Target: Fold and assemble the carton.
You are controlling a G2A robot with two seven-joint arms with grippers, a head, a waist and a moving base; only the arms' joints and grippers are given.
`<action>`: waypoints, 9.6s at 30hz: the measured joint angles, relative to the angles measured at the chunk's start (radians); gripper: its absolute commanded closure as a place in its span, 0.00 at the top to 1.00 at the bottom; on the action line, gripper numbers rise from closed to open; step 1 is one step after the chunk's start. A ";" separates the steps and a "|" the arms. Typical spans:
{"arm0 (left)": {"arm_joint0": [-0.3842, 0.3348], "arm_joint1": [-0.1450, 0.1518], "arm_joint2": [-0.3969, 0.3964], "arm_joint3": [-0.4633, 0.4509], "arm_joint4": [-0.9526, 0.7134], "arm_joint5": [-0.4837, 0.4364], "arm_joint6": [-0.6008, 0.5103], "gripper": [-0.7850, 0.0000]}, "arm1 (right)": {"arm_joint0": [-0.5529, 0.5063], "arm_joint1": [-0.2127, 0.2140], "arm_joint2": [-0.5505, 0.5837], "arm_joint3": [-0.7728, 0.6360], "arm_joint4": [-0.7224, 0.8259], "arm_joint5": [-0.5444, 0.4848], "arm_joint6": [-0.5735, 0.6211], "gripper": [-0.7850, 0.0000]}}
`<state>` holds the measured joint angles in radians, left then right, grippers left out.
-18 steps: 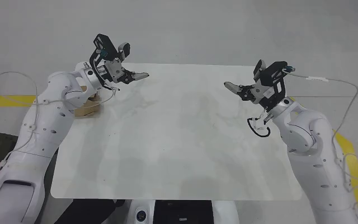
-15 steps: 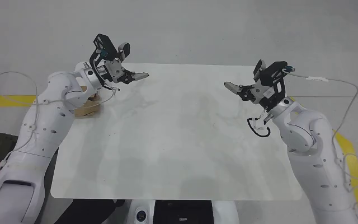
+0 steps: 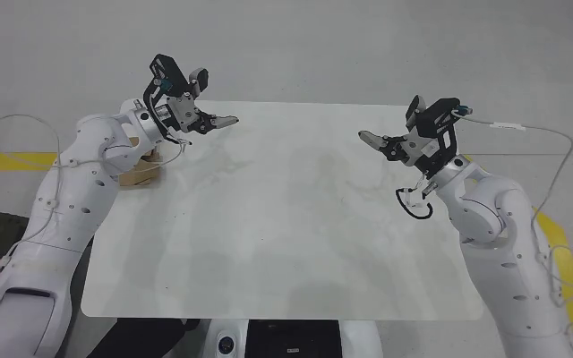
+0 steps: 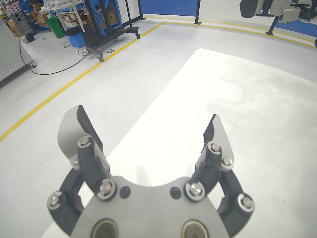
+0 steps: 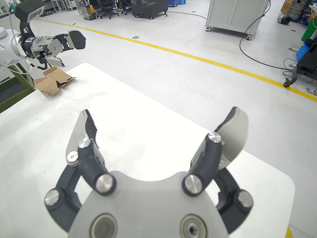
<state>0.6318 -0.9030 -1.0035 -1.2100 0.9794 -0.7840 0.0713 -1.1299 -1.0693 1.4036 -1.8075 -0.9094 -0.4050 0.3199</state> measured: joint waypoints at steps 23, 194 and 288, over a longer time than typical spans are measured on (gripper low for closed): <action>-0.107 0.042 -0.167 0.230 -0.855 0.066 -0.867 1.00 | 0.000 0.000 0.000 0.000 0.000 0.000 0.000 1.00; -0.232 -0.055 0.272 0.099 -1.322 -0.031 -1.077 0.00 | 0.191 -0.022 -0.184 0.249 0.227 -0.373 0.038 1.00; -0.165 0.067 0.339 0.055 -1.349 -0.228 -0.757 1.00 | 0.542 -0.029 -0.686 0.523 0.694 -0.275 -0.368 0.00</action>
<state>0.4663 -0.8365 -0.6641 -1.1555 -0.3701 -1.0123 -0.6853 -0.5882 -1.0988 0.7179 -1.2848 -0.2153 -0.6797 -0.0478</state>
